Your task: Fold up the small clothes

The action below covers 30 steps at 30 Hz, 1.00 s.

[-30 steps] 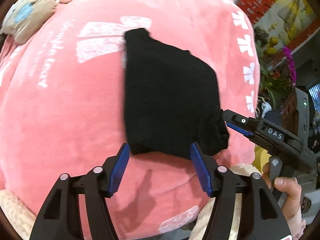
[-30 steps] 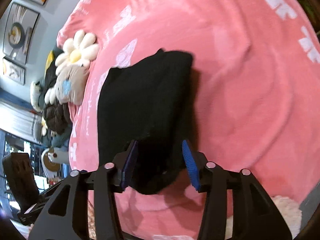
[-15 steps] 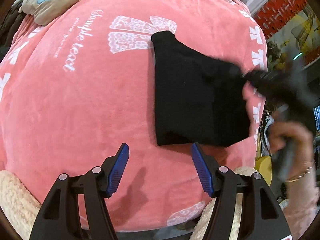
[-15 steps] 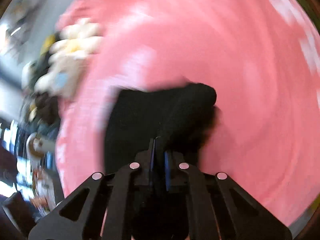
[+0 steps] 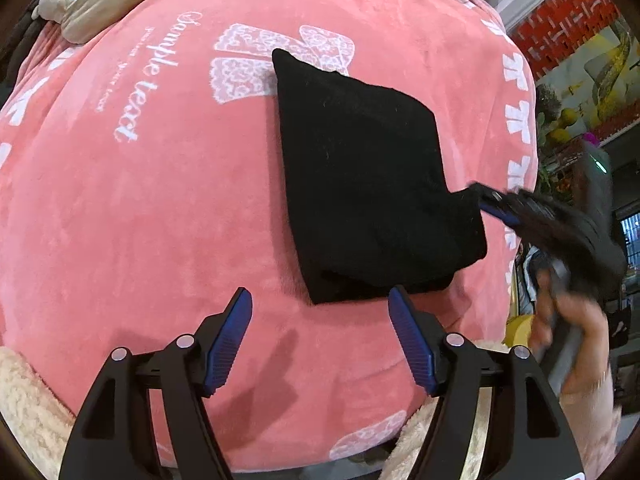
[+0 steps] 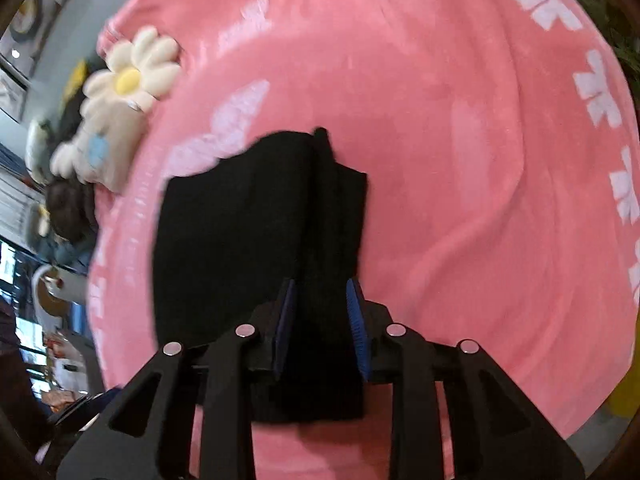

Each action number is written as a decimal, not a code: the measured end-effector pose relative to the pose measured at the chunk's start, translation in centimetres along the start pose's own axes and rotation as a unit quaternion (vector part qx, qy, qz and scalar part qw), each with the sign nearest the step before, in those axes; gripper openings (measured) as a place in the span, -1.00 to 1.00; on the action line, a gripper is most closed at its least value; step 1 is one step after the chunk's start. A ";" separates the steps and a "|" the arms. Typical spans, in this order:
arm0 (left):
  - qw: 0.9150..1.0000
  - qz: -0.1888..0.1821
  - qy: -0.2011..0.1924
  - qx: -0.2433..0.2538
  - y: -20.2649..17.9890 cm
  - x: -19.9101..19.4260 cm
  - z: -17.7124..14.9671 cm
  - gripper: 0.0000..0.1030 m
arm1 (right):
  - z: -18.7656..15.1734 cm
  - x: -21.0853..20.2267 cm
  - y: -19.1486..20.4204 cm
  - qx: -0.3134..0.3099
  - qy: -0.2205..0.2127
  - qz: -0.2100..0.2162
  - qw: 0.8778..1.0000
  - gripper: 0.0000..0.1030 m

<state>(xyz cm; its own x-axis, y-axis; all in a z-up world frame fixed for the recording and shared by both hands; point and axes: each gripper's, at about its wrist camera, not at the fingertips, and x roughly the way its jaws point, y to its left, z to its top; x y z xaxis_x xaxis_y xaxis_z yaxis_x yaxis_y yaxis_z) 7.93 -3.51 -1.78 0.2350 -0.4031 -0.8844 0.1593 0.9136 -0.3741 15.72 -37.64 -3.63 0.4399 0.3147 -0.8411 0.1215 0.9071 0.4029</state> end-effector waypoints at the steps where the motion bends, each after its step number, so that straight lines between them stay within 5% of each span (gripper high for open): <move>1: 1.000 0.002 0.002 0.000 0.0 0.2 0.2 0.32 | -0.8 -0.1 0.6 0.004 0.007 0.007 1.000 -0.24; 4: 1.000 0.007 0.008 0.004 -0.3 0.6 0.4 0.32 | -2.7 1.5 1.3 0.000 0.034 0.012 0.999 -0.03; 5: 1.000 0.008 0.010 0.004 -0.3 0.7 0.4 0.32 | -3.1 2.7 1.7 -0.012 0.048 -0.001 0.999 -0.29; 6: 1.000 0.007 0.011 0.005 -0.4 0.7 0.3 0.32 | -3.0 3.4 2.1 -0.015 0.061 -0.003 0.998 -0.84; 7: 1.000 0.008 0.013 0.005 -0.3 0.6 0.2 0.32 | -2.8 3.3 2.2 -0.003 0.062 0.013 0.998 -1.00; 9: 1.000 0.013 0.016 0.007 0.1 0.4 -0.1 0.32 | -2.0 0.8 2.8 0.010 0.022 0.041 0.999 -1.00; 11: 1.000 0.021 0.016 0.007 0.7 0.2 -0.6 0.36 | -1.3 -1.8 2.2 0.009 -0.019 0.011 1.000 -1.00; 15: 0.999 0.033 0.030 -0.009 2.6 0.4 -1.7 0.36 | -2.4 -1.1 1.1 -0.060 0.019 -0.122 0.990 -0.91; 17: 0.999 0.033 0.030 -0.012 3.3 0.1 -2.1 0.36 | -4.5 -2.0 2.9 -0.077 0.026 -0.052 0.995 -0.83; 20: 0.999 0.049 0.023 -0.006 4.0 -0.6 -2.7 0.36 | -9.0 -1.2 7.8 -0.112 0.045 0.044 0.992 -0.28; 21: 0.998 0.052 0.023 -0.007 4.3 -0.8 -2.9 0.36 | -9.8 -0.5 9.2 -0.121 0.048 0.061 0.990 -0.28; 25: 0.998 0.058 0.026 -0.027 6.0 -1.8 -3.5 0.36 | -11.5 3.8 12.8 -0.157 0.044 0.054 0.985 -0.26; 30: 0.997 0.069 0.002 -0.042 8.5 -4.1 -4.0 0.37 | -9.5 5.7 13.0 -0.157 0.020 0.040 0.987 -0.18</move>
<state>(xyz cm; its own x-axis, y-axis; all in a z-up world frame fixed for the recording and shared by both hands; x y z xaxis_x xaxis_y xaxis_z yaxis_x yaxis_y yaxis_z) 4.49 6.08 -2.45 0.2456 -0.2733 -0.9300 0.0442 0.9616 -0.2709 11.37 -21.38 -6.62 0.4016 0.3928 -0.8273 -0.1967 0.9192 0.3410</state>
